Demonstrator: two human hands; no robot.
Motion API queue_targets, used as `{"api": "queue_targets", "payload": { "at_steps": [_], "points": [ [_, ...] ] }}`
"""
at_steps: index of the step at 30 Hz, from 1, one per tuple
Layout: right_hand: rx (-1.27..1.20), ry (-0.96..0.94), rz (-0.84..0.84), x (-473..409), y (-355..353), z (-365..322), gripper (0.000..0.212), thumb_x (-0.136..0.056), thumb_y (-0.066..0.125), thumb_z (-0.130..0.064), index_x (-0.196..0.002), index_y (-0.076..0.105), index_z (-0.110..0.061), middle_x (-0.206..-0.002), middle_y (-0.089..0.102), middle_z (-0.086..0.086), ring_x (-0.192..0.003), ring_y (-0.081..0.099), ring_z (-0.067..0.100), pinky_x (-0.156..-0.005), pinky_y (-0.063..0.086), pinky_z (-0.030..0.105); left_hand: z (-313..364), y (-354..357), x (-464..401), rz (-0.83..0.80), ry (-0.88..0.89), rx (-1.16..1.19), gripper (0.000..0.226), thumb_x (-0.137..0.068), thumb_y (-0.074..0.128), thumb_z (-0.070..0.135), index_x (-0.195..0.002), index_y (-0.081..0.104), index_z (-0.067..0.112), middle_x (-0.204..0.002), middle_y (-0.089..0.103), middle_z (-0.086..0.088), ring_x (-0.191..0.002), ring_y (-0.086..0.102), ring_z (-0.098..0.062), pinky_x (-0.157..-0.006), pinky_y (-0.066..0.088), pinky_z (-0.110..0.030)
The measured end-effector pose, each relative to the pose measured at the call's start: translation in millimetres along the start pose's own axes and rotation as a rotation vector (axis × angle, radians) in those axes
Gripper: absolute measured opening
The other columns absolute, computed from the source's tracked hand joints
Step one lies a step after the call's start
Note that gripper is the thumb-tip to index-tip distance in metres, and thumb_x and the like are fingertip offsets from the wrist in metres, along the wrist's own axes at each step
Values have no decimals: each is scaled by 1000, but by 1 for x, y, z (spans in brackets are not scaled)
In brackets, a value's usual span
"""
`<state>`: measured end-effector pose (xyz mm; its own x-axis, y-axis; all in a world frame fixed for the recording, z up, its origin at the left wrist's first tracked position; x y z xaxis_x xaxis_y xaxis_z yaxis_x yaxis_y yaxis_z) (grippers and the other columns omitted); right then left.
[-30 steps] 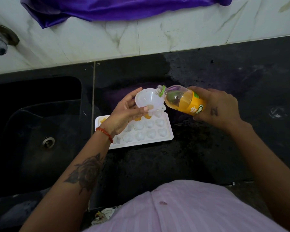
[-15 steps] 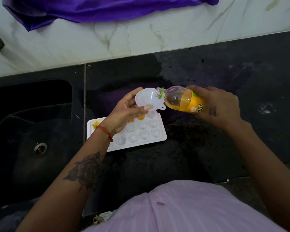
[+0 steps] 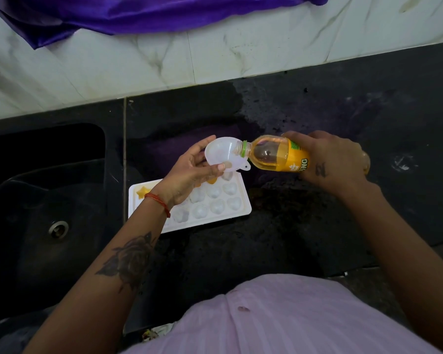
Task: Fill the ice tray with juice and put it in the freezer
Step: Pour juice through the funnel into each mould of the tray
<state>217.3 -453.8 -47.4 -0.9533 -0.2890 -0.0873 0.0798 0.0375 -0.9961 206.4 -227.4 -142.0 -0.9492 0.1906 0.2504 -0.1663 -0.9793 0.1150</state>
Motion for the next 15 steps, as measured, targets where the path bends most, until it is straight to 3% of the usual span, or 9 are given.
{"api": "queue_targets", "payload": {
  "at_steps": [15],
  "points": [
    [-55, -5, 8, 1, -2, -2, 75, -72, 75, -38, -137, 37, -38, -109, 60, 9, -94, 59, 35, -67, 35, 34, 3, 1, 2, 5, -2, 30, 79, -63, 79, 17, -134, 45, 30, -122, 63, -3, -109, 63, -26, -86, 53, -37]
  ]
}}
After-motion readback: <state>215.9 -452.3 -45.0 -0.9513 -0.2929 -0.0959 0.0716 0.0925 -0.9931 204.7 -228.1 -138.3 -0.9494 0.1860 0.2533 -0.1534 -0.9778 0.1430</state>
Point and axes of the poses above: each hand's wrist, its own x-axis away from the middle knuckle, its own y-axis out of the palm, z = x × y, the point moved 10 cm from there along -x, towards the middle knuckle
